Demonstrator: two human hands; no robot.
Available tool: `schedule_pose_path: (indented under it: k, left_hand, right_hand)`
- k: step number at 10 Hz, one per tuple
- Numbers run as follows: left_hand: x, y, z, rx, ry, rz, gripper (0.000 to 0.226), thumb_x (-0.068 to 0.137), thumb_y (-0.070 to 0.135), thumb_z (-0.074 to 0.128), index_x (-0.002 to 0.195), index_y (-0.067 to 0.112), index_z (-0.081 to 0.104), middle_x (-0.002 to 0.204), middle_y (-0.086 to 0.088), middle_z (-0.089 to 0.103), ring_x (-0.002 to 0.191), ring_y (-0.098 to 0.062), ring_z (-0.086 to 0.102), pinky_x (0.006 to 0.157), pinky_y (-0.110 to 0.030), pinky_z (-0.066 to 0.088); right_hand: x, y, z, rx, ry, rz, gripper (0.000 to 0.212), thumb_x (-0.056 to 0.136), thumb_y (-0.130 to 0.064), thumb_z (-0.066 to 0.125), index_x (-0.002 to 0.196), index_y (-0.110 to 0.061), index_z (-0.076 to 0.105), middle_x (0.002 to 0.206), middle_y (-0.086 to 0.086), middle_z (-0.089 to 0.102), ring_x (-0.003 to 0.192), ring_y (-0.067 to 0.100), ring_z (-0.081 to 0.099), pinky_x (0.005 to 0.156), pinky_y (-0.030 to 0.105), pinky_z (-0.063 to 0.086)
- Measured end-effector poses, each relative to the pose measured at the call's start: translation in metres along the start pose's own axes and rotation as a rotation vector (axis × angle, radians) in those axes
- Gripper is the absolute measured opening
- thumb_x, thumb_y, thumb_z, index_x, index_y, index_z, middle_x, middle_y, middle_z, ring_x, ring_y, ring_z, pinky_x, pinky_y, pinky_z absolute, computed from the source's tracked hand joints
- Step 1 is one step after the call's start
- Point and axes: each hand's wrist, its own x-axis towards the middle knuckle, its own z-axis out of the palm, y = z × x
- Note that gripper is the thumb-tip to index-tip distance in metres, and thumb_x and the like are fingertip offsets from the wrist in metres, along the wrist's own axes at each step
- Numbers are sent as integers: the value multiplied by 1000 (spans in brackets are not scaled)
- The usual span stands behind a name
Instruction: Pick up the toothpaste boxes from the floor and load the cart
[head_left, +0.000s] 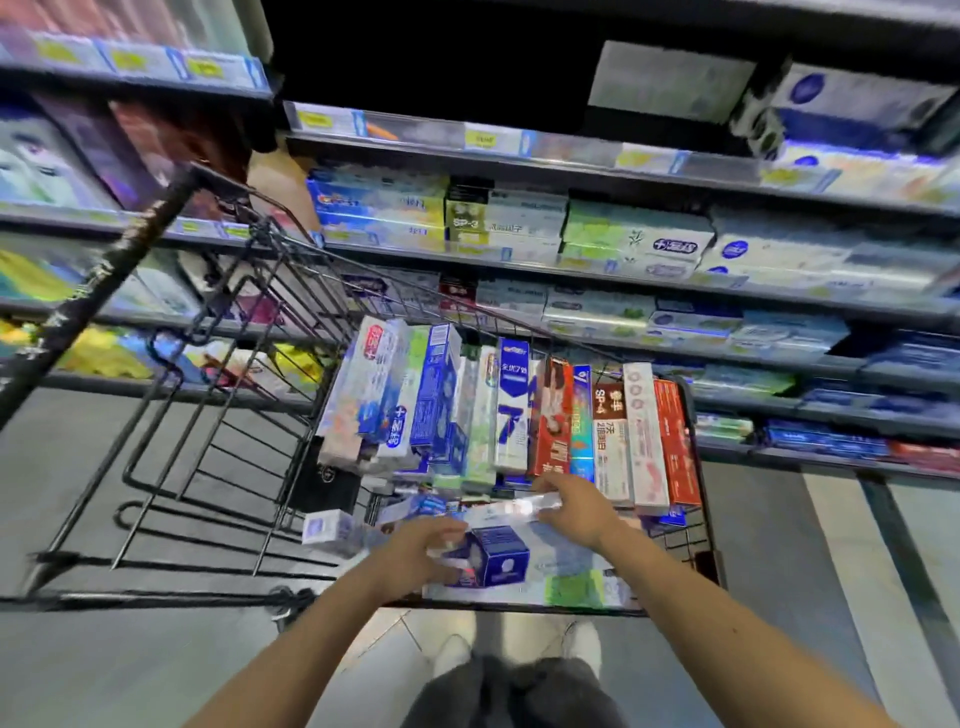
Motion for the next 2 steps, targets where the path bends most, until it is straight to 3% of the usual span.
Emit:
schedule_pose_path:
  k: [1,2]
  left_hand:
    - [7,-8,-16,-199,11,-69,59,80,-3,70,134,0,46,134,-11,52,128,-22,49,87,-8,41]
    - [10,13,-52,-230,93,-95,64,88,19,66,144,8,37,144,-5,45,132,-18,44,105,-24,34]
  right_hand:
    - [-1,-8,-16,38,46,-18,37,91,-20,61,127,-14,56,129,4,59,118,23,54,97,30,42]
    - [-13,-20,-37,4,119,-29,38,93,-26,57,129,-16,55,130,5,59,117,23,55,99,35,44]
